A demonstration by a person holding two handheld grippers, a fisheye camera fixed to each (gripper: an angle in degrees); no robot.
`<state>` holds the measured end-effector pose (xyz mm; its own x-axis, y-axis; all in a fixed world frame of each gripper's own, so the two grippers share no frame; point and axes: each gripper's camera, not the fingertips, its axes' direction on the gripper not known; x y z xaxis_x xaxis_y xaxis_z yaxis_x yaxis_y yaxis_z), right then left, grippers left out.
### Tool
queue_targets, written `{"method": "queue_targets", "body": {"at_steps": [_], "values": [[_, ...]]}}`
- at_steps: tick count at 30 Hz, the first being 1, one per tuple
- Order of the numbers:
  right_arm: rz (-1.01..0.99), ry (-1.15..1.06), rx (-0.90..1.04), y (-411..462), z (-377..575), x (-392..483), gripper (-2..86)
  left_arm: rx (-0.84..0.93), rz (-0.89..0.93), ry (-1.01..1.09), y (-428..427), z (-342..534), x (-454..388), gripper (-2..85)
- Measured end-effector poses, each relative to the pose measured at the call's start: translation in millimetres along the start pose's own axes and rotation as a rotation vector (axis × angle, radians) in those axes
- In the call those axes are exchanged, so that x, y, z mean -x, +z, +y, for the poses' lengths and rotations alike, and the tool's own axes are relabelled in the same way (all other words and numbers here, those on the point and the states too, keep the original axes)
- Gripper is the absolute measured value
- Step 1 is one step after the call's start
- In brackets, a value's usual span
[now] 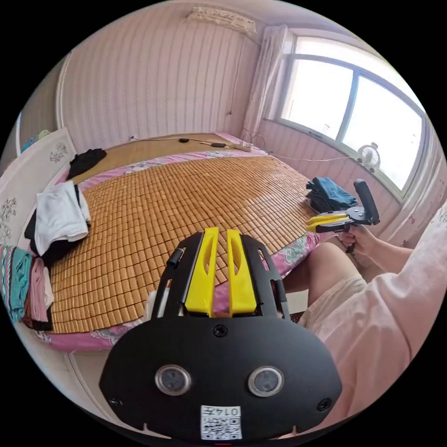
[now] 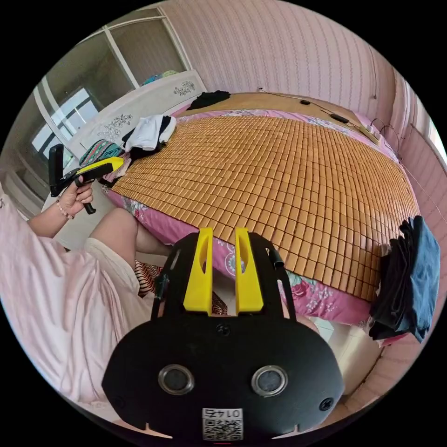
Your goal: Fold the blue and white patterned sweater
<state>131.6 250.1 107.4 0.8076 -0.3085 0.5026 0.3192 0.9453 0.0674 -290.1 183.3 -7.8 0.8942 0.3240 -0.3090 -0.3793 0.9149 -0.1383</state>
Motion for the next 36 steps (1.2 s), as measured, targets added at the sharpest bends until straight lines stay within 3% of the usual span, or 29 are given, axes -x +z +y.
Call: {"method": "queue_targets", "body": {"at_steps": [4,8,17,24,26,30,34,36], "values": [[-0.127,-0.362,0.069,57,-80,123,9.8,-0.16,-0.231,-0.244,-91,85,66,4.1],[-0.132,-0.716,0.093,102,-147,261,10.3,-0.246,-0.412,-0.475,-156,171,123,4.4],[-0.171,-1.168,0.063,200,-253,532,11.5,-0.294,-0.65,-0.799,-236,284,252,4.5],[-0.142,-1.205,0.156,304,-293,671,12.9,-0.323,-0.566,-0.919,-234,291,340,7.5],[-0.105,-1.227,0.138,327,-299,699,13.4,-0.327,-0.619,-0.95,-240,289,364,9.5],[-0.05,-1.255,0.131,358,-305,727,13.5,-0.366,-0.631,-1.006,-252,293,400,10.2],[0.044,-1.206,0.35,425,-321,728,11.1,-0.34,-0.597,-0.942,-249,276,415,5.7],[-0.038,-1.144,0.381,418,-336,716,6.2,-0.324,-0.617,-0.935,-252,268,413,4.6]]}}
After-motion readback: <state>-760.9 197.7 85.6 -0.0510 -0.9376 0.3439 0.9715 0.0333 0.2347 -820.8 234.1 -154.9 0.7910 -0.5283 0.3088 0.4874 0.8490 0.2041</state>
